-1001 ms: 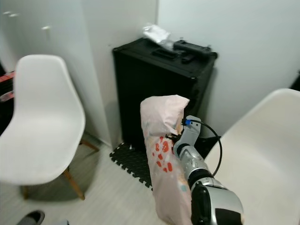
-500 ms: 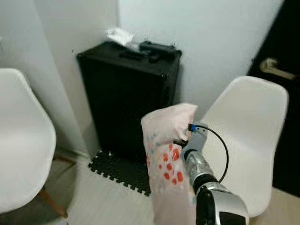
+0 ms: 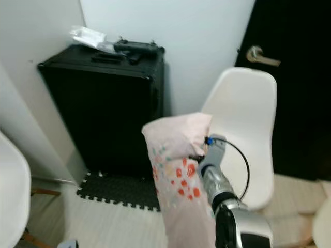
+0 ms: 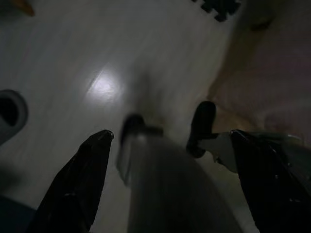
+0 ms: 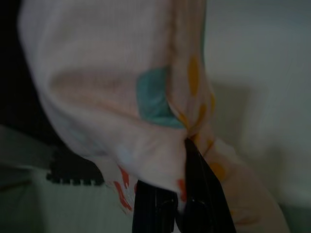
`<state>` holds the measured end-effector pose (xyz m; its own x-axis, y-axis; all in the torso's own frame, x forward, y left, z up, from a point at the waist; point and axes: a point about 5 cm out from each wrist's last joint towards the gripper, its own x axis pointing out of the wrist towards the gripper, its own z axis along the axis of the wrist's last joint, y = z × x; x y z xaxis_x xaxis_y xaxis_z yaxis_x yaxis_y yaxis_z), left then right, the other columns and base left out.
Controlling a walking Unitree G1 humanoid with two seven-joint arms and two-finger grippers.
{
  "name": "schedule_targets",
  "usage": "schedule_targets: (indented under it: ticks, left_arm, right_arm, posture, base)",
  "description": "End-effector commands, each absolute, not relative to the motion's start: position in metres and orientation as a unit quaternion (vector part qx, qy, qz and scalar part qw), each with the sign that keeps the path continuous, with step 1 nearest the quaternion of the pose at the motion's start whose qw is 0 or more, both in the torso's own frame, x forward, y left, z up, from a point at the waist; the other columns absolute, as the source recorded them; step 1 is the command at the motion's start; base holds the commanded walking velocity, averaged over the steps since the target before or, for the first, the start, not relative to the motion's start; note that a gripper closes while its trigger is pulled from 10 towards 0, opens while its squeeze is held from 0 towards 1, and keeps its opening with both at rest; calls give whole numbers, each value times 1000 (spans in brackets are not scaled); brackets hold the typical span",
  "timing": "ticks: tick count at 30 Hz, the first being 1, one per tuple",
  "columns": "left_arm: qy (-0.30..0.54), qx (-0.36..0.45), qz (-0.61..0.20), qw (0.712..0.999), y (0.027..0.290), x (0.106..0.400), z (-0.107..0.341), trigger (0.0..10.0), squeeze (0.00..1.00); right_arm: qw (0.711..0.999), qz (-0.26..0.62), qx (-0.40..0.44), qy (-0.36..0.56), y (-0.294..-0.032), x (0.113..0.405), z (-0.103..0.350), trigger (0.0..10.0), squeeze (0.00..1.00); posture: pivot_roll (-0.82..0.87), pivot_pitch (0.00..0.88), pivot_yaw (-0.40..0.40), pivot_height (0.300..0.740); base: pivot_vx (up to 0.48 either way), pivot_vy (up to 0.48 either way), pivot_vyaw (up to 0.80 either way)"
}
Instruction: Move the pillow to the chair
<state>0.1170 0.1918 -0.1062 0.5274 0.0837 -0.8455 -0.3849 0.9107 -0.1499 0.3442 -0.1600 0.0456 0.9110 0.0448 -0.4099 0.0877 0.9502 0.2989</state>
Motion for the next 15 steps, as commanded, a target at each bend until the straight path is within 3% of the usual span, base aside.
schedule_targets:
  ticks: [1, 15]
  left_arm:
    - [481, -163, 146, 849, 193, 106, -110, 10000, 0]
    - [476, -162, 148, 851, 196, 108, -108, 10000, 0]
  right_arm:
    - [969, 29, 197, 149, -149, 359, 69, 10000, 0]
    - [948, 27, 311, 61, -155, 382, 113, 10000, 0]
  posture:
    - [28, 24, -76, 740]
    - [36, 22, -59, 740]
  base:
    - [0, 0, -700]
    - [0, 0, -710]
